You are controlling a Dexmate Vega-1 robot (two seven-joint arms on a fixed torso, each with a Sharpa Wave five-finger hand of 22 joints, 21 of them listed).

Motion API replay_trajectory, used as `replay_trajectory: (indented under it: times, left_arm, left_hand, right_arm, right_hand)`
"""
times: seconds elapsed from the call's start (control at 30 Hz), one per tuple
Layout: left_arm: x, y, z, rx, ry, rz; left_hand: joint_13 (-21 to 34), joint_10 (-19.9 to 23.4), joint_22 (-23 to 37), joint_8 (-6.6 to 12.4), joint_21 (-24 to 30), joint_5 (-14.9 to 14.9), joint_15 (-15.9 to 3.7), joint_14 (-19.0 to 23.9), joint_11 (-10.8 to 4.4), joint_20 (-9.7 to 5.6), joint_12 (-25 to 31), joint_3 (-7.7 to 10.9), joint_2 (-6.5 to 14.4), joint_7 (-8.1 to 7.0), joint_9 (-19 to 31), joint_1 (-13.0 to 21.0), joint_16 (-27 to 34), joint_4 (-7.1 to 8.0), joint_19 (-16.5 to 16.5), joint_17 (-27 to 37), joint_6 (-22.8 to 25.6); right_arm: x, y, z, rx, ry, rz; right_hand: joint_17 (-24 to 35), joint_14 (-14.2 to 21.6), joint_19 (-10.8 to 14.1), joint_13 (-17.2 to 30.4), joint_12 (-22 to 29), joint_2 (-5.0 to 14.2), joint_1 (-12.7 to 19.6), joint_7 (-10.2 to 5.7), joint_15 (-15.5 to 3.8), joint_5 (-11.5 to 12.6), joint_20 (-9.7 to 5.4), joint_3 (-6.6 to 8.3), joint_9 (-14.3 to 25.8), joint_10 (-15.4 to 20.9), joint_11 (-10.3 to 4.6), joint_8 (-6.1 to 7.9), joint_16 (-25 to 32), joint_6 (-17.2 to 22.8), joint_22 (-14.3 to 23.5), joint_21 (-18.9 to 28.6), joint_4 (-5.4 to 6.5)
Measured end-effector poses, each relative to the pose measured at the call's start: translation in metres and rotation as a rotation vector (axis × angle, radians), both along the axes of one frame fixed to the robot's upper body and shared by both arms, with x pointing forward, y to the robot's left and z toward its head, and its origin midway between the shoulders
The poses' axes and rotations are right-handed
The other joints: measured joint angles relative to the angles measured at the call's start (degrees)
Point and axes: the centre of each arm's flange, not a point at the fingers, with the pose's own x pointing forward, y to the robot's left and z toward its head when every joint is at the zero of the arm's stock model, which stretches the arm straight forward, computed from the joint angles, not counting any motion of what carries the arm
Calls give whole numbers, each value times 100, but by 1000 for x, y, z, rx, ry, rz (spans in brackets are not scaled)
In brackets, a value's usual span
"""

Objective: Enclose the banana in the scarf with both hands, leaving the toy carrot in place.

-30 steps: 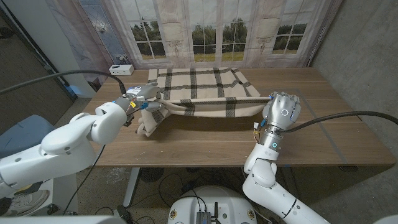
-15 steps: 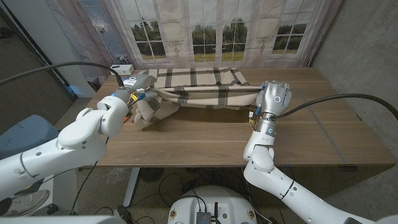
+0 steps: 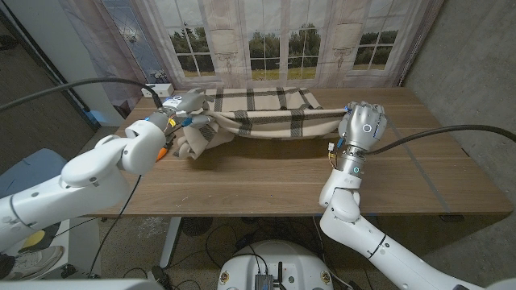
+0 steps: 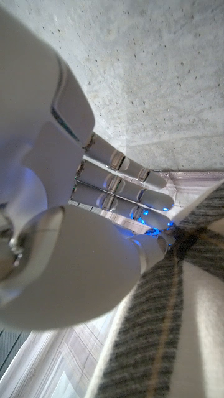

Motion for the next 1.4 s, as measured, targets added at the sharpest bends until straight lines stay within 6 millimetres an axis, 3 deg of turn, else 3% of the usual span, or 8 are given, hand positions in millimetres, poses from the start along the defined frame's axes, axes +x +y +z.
replay_trajectory:
  times: [0.27, 0.4, 0.43, 0.6, 0.63, 0.67, 0.93, 1.4]
  left_arm:
    - [-26, -22, -4, 37, -13, -196]
    - [-31, -10, -1, -9, -28, -179]
    - [-42, -29, -5, 55, -24, -291]
    - [-46, -13, 0, -8, -51, -267]
    - [-60, -38, -7, 93, -33, -405]
    - [-63, -41, -9, 109, -31, -430]
    - [-72, -47, -10, 147, -28, -509]
    - [-82, -56, -13, 202, -18, -588]
  left_hand:
    - [0, 13, 0, 0, 0, 0, 0, 0, -13, -32, 1, 0, -21, 2, 0, 23, 0, 0, 32, 0, 1]
    - [0, 12, 0, -1, 0, 0, 0, 0, -12, -32, 1, 0, -4, 13, -1, 40, 0, 0, 32, 0, 11]
    - [0, 12, 0, -1, 0, 0, 0, 0, -12, -32, 1, 0, -4, 13, -1, 40, 0, 0, 32, 0, 11]
    - [0, 22, 0, 29, 0, 0, 0, 0, -22, -62, 2, 24, 12, 32, -1, 56, 0, 25, 63, 0, -7]
    - [0, 35, 0, 41, 0, 0, 0, 0, -35, -62, 2, 24, 12, 32, 7, 56, 0, 25, 63, 0, -7]
    - [0, 43, 0, 41, 0, 0, 1, 0, -43, -62, 2, 25, 12, 32, 7, 56, 0, 25, 63, 1, -7]
    - [0, 74, 0, 42, 0, 0, 1, 0, -11, -62, 2, 24, 18, 63, 4, 63, 0, 25, 62, 0, 23]
    - [-1, 74, 0, 41, 0, 0, 1, 0, -11, -62, 2, 24, 17, 72, 4, 62, 0, 25, 62, 1, 14]
  right_arm:
    - [-30, -3, -18, 31, -55, -26]
    - [-37, 4, -10, -25, -118, -17]
    - [-46, -4, -27, 42, -91, -41]
    - [-56, 11, -15, -52, -180, -9]
    - [-66, -4, -38, 63, -127, -61]
    - [-70, -7, -42, 80, -126, -73]
    - [-90, -13, -59, 133, -126, -125]
    - [-102, -19, -71, 152, -112, -164]
  right_hand:
    - [16, 0, 0, 10, 0, 0, 0, -1, 0, 0, 0, 0, 8, 2, -1, 0, -22, -1, 1, 22, 0]
    - [30, 0, 0, 27, 0, -11, -11, -1, 0, 0, 0, 0, 18, 1, -1, -1, -22, -1, 1, 22, 0]
    - [30, 0, 0, 30, 0, -21, -21, -1, 0, 0, 0, 0, 19, 2, -1, -1, -22, -1, 1, 22, 0]
    - [47, -1, -32, 30, 0, -22, -22, -2, 0, 0, -32, 35, 20, 22, -21, 20, -84, -2, 1, 22, -12]
    - [56, -1, -31, 30, 0, -22, -22, -2, 0, 0, -32, 40, 20, 22, -21, 21, -84, -2, 1, 22, -8]
    - [56, -1, -32, 41, -1, -22, -22, -11, 1, 0, -32, 40, 20, 22, -21, 22, -84, -11, 1, 44, -7]
    - [56, -1, -31, 36, -1, -22, -22, -11, 1, 0, -32, 40, 19, 22, -21, 22, -84, -11, 1, 44, -7]
    - [56, -1, -31, 36, -1, -22, -22, -22, 1, 0, -31, 39, 16, 22, -20, 21, -84, -22, 2, 43, -8]
